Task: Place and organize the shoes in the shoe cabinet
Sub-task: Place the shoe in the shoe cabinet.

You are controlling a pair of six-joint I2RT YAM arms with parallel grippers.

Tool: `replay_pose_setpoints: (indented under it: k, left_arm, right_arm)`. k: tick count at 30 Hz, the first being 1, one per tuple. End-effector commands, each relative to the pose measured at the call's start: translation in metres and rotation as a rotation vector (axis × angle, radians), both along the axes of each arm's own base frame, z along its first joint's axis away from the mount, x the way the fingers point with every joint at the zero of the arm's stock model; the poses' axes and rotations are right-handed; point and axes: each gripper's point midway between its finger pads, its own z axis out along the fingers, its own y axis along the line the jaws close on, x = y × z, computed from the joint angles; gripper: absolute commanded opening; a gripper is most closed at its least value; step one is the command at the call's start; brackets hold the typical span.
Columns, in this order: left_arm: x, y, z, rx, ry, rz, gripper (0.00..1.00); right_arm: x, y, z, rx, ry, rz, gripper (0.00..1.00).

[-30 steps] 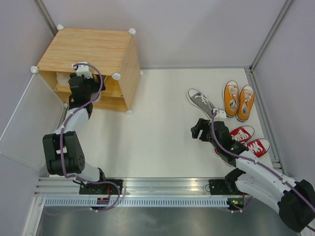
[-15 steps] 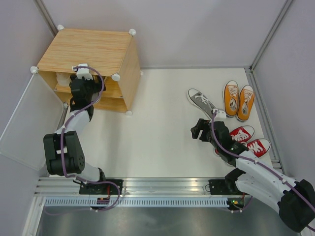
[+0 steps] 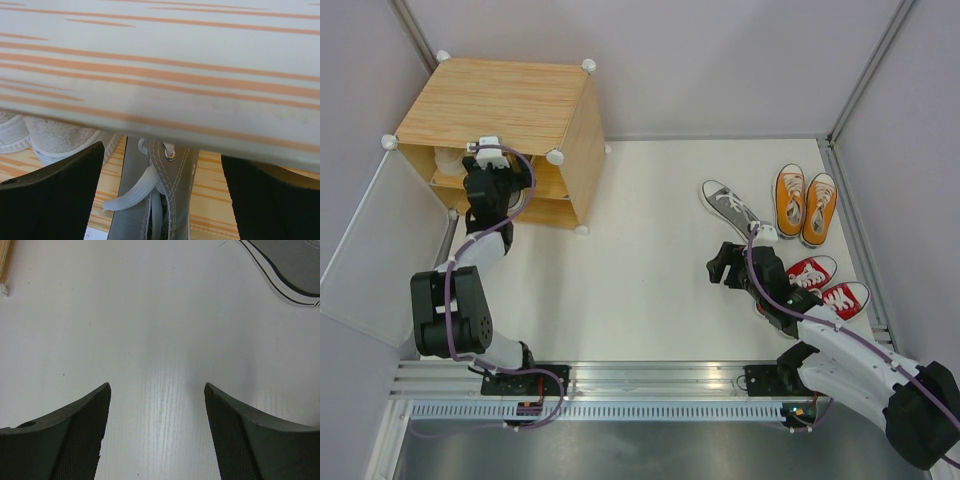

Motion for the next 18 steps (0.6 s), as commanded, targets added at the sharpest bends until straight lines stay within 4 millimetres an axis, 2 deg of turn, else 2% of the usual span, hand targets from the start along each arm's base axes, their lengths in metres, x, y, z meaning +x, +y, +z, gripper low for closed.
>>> replay_pose_setpoints:
  k: [1,10,17,18]
  left_arm:
    - [-0.003,0.003,-0.022,0.025,0.044,0.018,1.0]
    - [-0.008,-0.01,0.004,-0.035,-0.059,-0.037,1.0]
    - [-0.014,-0.015,0.044,-0.056,-0.14,-0.059,1.0]
    - [-0.015,-0.016,0.057,-0.057,-0.166,-0.063,1.0]
  right_arm:
    - [0.006,0.005,0.008,0.02,-0.036,0.011,0.8]
    - [0.006,0.005,0.008,0.017,-0.035,0.013,0.8]
    - [0.006,0.005,0.007,0.012,-0.032,0.012,0.79]
    - [0.006,0.005,0.008,0.015,-0.034,0.014,0.79]
